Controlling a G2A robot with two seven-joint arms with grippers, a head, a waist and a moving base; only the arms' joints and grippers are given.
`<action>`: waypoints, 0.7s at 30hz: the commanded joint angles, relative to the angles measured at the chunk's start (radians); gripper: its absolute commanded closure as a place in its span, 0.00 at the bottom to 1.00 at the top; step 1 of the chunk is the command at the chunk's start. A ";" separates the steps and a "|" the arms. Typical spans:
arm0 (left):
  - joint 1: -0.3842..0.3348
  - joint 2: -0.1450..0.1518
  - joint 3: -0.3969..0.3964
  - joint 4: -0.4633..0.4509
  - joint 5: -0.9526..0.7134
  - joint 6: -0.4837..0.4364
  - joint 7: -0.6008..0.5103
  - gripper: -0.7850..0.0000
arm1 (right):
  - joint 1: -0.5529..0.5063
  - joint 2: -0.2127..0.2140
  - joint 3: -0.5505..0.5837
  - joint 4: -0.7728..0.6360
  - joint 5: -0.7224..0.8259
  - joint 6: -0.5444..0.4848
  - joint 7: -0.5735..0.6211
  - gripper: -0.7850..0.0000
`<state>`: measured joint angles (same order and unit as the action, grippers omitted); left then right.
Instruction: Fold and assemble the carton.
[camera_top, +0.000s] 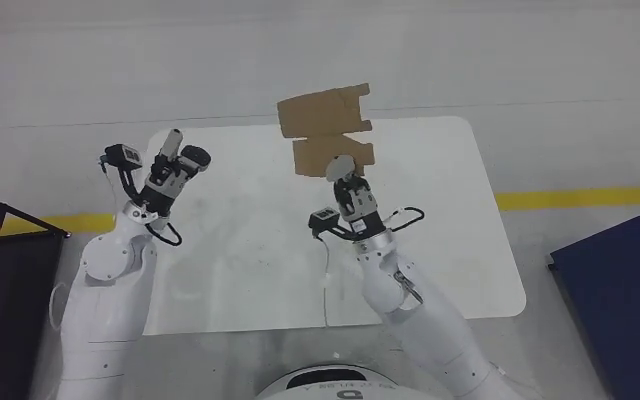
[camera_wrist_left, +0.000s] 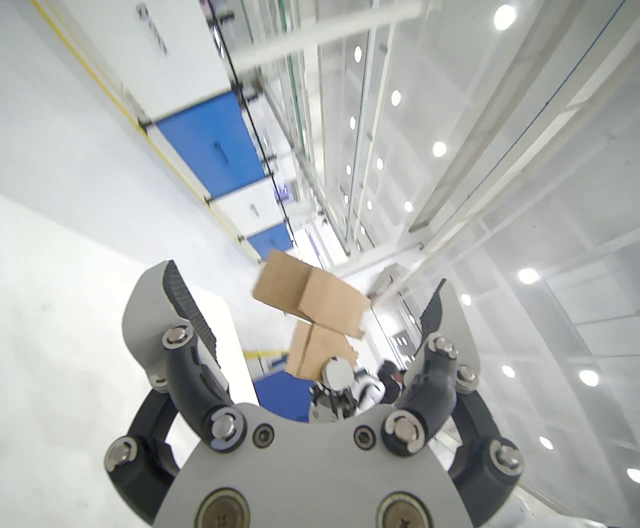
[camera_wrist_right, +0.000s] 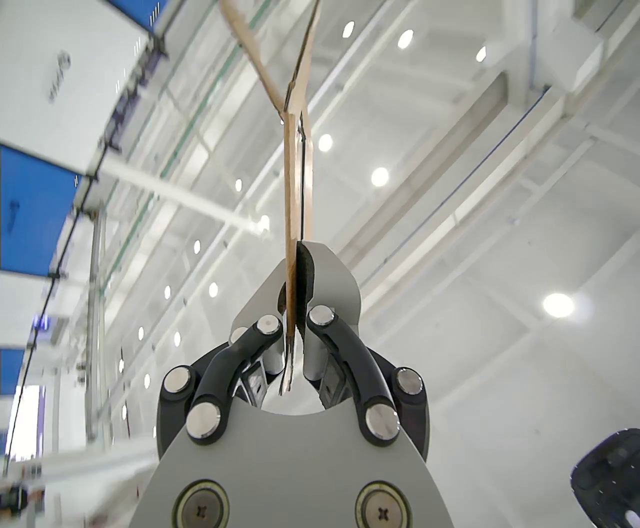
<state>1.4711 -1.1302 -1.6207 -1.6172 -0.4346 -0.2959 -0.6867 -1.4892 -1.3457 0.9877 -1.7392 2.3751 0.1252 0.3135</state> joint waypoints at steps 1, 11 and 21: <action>-0.009 0.012 -0.029 0.015 -0.039 0.057 -0.218 0.00 | -0.035 0.013 0.036 -0.033 -0.041 0.052 -0.101 1.00; -0.071 0.025 -0.044 0.065 0.039 0.003 -0.279 0.00 | -0.088 0.039 0.121 -0.123 -0.232 0.045 -0.228 1.00; -0.075 0.036 -0.060 0.000 0.261 -0.160 -0.269 0.00 | -0.068 0.034 0.117 -0.069 -0.058 0.127 -0.301 1.00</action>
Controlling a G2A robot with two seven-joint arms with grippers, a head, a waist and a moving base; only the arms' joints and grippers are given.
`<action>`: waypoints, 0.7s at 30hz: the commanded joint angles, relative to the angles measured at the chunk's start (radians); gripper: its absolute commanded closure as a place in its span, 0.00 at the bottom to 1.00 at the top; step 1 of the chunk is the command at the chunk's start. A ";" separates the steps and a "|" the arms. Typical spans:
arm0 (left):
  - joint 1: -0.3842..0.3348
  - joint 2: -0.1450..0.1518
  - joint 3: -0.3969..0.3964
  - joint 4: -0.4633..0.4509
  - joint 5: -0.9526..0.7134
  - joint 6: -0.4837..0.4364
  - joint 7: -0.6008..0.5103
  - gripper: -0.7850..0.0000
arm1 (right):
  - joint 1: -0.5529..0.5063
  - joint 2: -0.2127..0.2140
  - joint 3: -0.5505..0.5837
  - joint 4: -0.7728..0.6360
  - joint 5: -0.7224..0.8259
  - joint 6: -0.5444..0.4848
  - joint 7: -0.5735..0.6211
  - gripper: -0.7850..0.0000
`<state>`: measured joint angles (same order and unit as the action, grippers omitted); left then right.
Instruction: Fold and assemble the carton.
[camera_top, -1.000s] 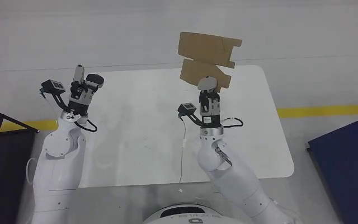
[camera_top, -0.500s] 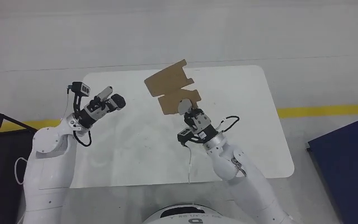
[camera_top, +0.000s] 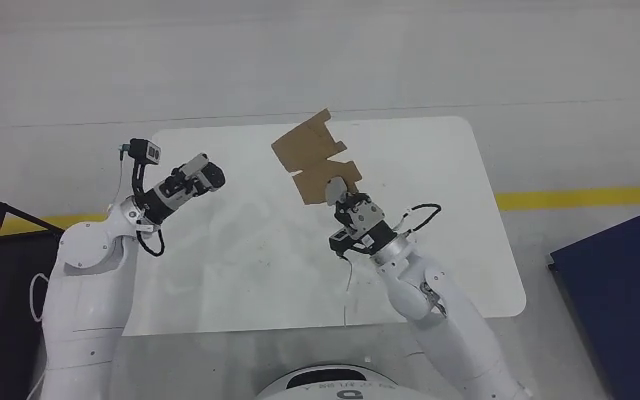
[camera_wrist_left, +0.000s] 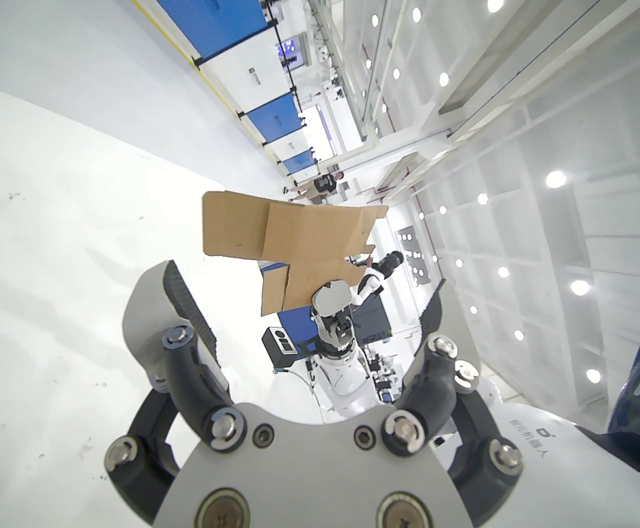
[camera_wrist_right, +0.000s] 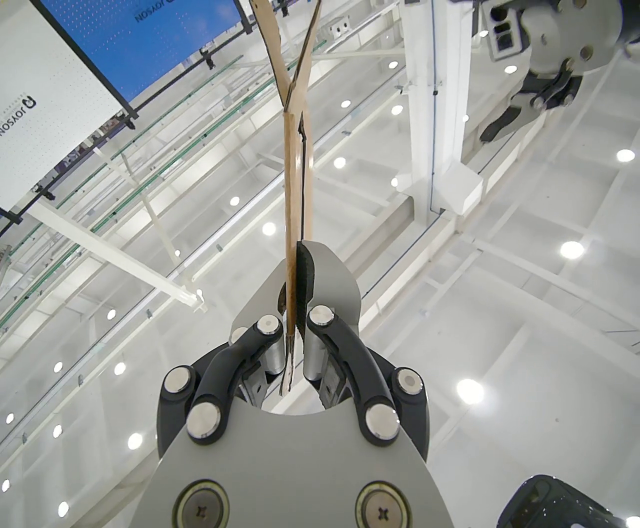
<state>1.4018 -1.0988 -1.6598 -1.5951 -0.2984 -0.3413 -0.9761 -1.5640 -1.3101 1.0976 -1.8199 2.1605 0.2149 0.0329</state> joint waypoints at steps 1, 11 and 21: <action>-0.002 0.011 -0.036 -0.043 0.259 -0.230 0.022 0.00 | 0.013 -0.001 0.022 0.014 0.201 0.061 -0.039 1.00; -0.007 0.061 -0.009 -0.121 0.770 -0.621 0.118 0.00 | 0.011 0.026 0.094 -0.103 0.349 0.270 -0.312 1.00; -0.041 0.110 0.085 -0.072 0.819 -0.671 0.168 0.00 | 0.035 0.033 0.058 -0.130 0.316 0.270 -0.425 1.00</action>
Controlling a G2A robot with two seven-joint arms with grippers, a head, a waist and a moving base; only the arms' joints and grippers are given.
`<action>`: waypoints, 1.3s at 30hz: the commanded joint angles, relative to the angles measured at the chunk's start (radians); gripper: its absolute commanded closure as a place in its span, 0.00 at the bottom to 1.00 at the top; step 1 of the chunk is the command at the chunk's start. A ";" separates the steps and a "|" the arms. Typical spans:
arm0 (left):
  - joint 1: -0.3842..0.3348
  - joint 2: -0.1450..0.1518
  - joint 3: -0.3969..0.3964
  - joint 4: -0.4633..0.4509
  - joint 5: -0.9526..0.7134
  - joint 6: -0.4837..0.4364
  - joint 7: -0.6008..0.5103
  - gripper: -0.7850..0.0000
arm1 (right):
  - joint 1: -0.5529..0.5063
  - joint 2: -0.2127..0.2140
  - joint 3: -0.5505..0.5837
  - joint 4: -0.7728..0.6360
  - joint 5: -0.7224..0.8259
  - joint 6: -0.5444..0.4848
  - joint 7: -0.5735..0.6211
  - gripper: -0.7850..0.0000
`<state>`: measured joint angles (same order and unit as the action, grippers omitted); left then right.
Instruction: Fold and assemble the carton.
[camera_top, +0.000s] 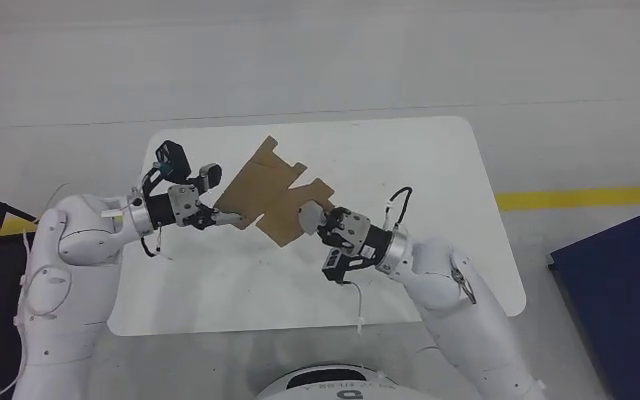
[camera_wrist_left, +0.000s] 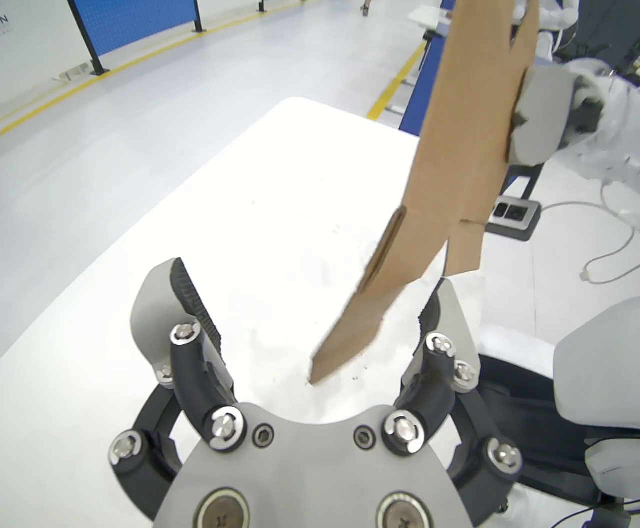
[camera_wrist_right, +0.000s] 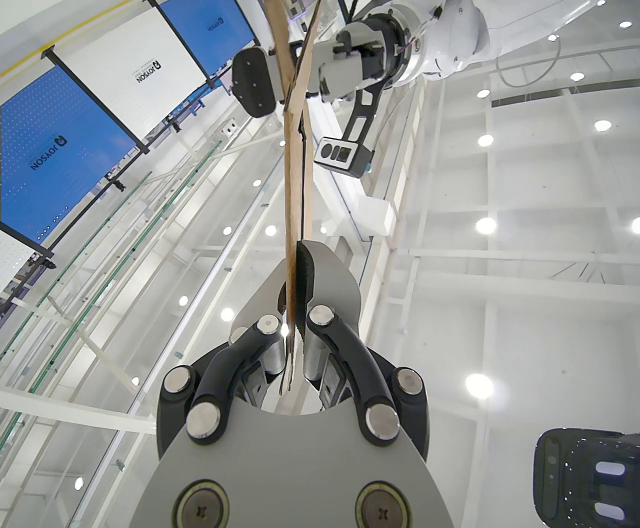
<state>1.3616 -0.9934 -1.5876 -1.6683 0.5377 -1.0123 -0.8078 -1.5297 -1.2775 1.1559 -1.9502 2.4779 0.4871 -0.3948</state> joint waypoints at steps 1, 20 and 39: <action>-0.001 0.009 0.020 0.000 -0.020 0.000 0.000 0.00 | 0.001 0.000 -0.001 0.000 -0.002 -0.005 0.004 1.00; 0.021 0.103 0.108 -0.033 -0.091 0.013 -0.013 0.46 | -0.004 0.008 -0.006 0.028 -0.016 -0.028 0.019 1.00; 0.037 0.145 0.121 -0.038 -0.127 0.048 0.002 1.00 | 0.006 0.012 -0.012 0.050 -0.036 -0.067 0.048 0.00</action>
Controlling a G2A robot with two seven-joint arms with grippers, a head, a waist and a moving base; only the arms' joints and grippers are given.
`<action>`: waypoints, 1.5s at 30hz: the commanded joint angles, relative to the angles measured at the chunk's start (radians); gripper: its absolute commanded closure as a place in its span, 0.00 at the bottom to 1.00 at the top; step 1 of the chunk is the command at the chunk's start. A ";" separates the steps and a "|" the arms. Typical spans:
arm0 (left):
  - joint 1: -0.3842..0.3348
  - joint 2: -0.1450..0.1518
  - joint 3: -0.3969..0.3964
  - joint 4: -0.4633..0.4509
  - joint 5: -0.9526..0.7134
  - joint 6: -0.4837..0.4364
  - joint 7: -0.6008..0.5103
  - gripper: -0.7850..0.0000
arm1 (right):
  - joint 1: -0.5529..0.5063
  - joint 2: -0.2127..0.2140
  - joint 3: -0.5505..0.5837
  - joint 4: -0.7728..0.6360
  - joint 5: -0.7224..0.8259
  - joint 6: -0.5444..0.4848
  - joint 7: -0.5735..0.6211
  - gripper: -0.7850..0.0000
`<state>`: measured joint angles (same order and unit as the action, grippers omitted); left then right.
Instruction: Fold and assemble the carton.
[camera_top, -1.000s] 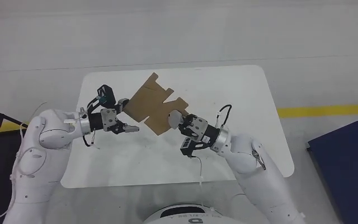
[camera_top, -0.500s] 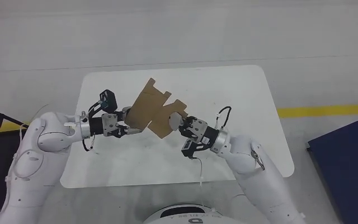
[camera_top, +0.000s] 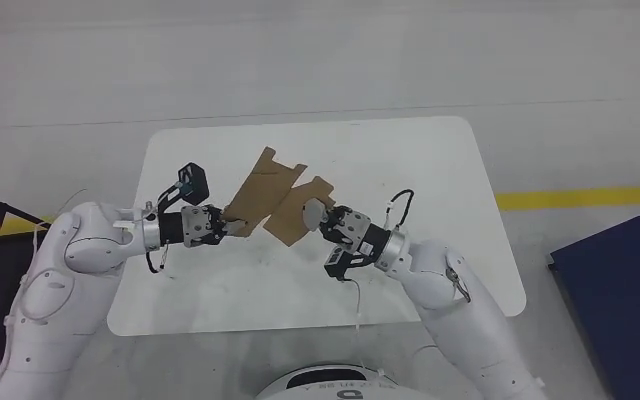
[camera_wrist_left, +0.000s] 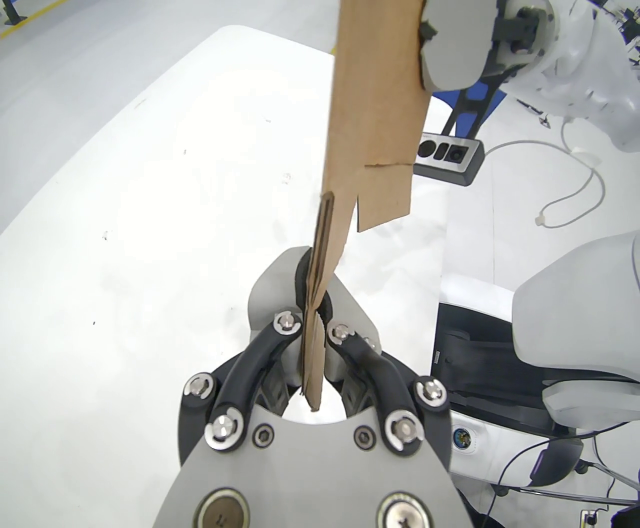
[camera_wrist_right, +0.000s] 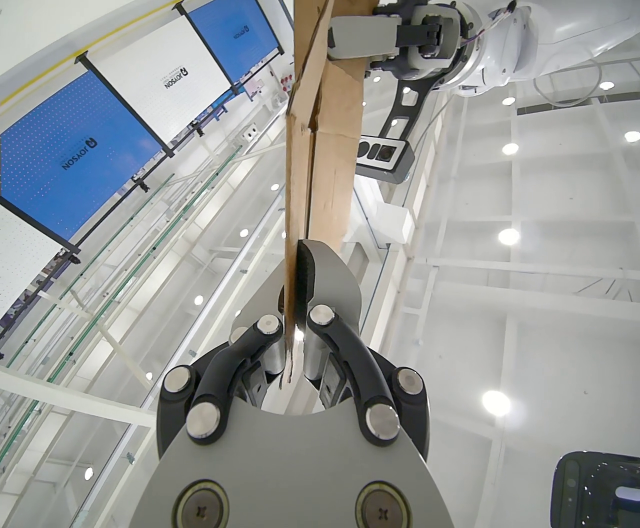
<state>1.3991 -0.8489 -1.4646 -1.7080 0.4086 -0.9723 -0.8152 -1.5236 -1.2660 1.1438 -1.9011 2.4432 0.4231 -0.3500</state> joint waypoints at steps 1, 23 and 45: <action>0.000 0.000 -0.002 0.004 0.003 0.017 0.024 1.00 | -0.001 0.000 0.001 0.001 -0.002 -0.004 0.008 0.00; -0.064 -0.007 0.103 0.063 -0.289 0.137 0.074 1.00 | -0.040 -0.004 0.050 0.026 -0.203 -0.196 0.247 0.00; -0.090 0.013 0.150 0.013 -0.608 0.205 -0.216 1.00 | 0.082 -0.025 -0.057 0.078 -0.545 -0.379 0.156 0.00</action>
<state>1.3073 -0.8362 -1.3195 -1.6886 -0.2075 -0.7665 -1.0290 -1.4459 -1.2893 1.0932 -1.8205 1.9139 0.0527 -0.1933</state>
